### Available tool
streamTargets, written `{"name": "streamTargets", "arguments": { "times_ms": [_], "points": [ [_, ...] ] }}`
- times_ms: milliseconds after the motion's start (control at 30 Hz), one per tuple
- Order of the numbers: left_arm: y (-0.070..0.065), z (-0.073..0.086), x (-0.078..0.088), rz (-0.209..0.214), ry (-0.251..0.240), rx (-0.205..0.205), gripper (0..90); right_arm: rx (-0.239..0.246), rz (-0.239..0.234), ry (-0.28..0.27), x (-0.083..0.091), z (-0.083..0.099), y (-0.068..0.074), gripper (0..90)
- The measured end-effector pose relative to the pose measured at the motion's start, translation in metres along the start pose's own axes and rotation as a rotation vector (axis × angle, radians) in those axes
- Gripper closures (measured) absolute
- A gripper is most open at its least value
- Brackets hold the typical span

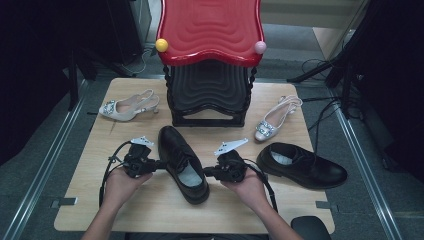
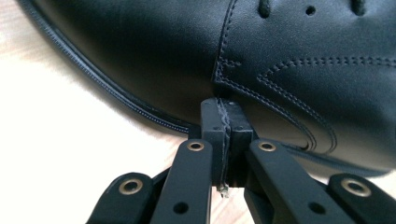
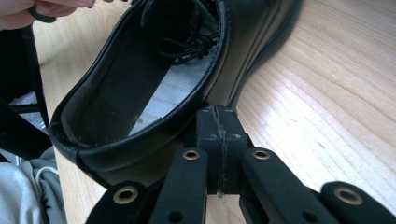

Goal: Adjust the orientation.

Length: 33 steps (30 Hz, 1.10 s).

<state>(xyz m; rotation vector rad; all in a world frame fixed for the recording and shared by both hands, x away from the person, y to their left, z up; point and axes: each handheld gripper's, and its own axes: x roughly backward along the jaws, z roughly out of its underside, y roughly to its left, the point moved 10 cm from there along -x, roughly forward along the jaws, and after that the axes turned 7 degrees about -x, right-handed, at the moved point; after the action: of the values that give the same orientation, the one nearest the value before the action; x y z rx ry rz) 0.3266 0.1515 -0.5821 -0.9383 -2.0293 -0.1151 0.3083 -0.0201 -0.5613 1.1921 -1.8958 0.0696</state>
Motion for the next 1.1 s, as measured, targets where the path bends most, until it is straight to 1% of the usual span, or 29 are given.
{"name": "streamTargets", "arguments": {
  "times_ms": [100,133,233,300,433,567,600,667,700,767,800,833,867,900,933,967,1000,1033,1067,1100],
  "points": [
    [0.001,-0.004,-0.003,-0.002,-0.005,-0.002,89.6,-0.001,0.001,-0.001,0.0,0.002,0.002,90.0],
    [0.001,-0.005,-0.004,0.004,-0.006,0.0,89.6,0.001,0.0,0.0,0.001,0.003,0.003,90.0],
    [0.002,-0.009,-0.006,0.006,0.0,-0.015,89.6,0.009,0.0,-0.001,0.001,0.005,0.005,90.0],
    [0.002,-0.011,-0.008,0.011,0.002,-0.019,89.4,-0.004,-0.004,-0.008,0.002,0.007,0.007,90.0],
    [0.004,-0.016,-0.011,0.011,0.004,-0.028,88.8,-0.007,-0.004,-0.013,0.001,0.008,0.009,90.0],
    [0.008,-0.019,-0.015,0.028,-0.008,-0.007,88.8,-0.005,-0.009,-0.017,-0.002,0.008,0.014,90.0],
    [0.009,-0.02,-0.015,0.034,-0.006,-0.006,88.7,-0.003,-0.012,-0.018,-0.003,0.008,0.016,90.0],
    [0.01,-0.023,-0.016,0.023,-0.001,-0.019,88.5,-0.006,-0.021,-0.021,-0.004,0.008,0.017,90.0],
    [0.011,-0.023,-0.016,0.018,0.005,-0.028,87.1,-0.007,-0.017,-0.02,-0.005,0.008,0.017,90.0],
    [0.014,-0.022,-0.013,0.023,0.008,-0.026,82.6,-0.013,-0.005,-0.018,-0.005,0.007,0.014,88.5],
    [0.018,-0.022,-0.011,0.012,0.008,-0.034,79.7,-0.019,0.0,-0.022,-0.005,0.007,0.012,86.5],
    [0.02,-0.023,-0.009,-0.003,0.006,-0.039,76.5,-0.024,0.001,-0.033,-0.002,0.005,0.009,82.6],
    [0.024,-0.024,-0.006,-0.019,-0.008,-0.048,73.7,-0.031,0.01,-0.039,0.0,0.004,0.007,80.8],
    [0.026,-0.025,-0.004,-0.028,-0.025,-0.044,69.3,-0.035,0.024,-0.05,0.003,0.002,0.003,77.2],
    [0.028,-0.025,-0.002,-0.02,-0.03,-0.031,61.0,-0.048,0.04,-0.068,0.01,0.001,-0.006,69.3],
    [0.03,-0.024,-0.002,-0.008,-0.026,-0.016,61.0,-0.048,0.04,-0.068,0.01,0.001,-0.006,69.3],
    [0.031,-0.023,-0.003,-0.007,-0.016,-0.013,57.8,-0.062,0.035,-0.065,0.012,0.001,-0.009,65.9],
    [0.032,-0.021,-0.004,-0.021,-0.005,-0.018,55.4,-0.072,0.033,-0.064,0.015,0.001,-0.012,64.4],
    [0.033,-0.02,-0.005,-0.025,0.002,-0.02,53.1,-0.078,0.04,-0.073,0.019,0.001,-0.016,63.9],
    [0.032,-0.02,-0.005,-0.016,0.005,-0.016,51.5,-0.083,0.04,-0.079,0.022,0.001,-0.019,63.4]
  ]
}}
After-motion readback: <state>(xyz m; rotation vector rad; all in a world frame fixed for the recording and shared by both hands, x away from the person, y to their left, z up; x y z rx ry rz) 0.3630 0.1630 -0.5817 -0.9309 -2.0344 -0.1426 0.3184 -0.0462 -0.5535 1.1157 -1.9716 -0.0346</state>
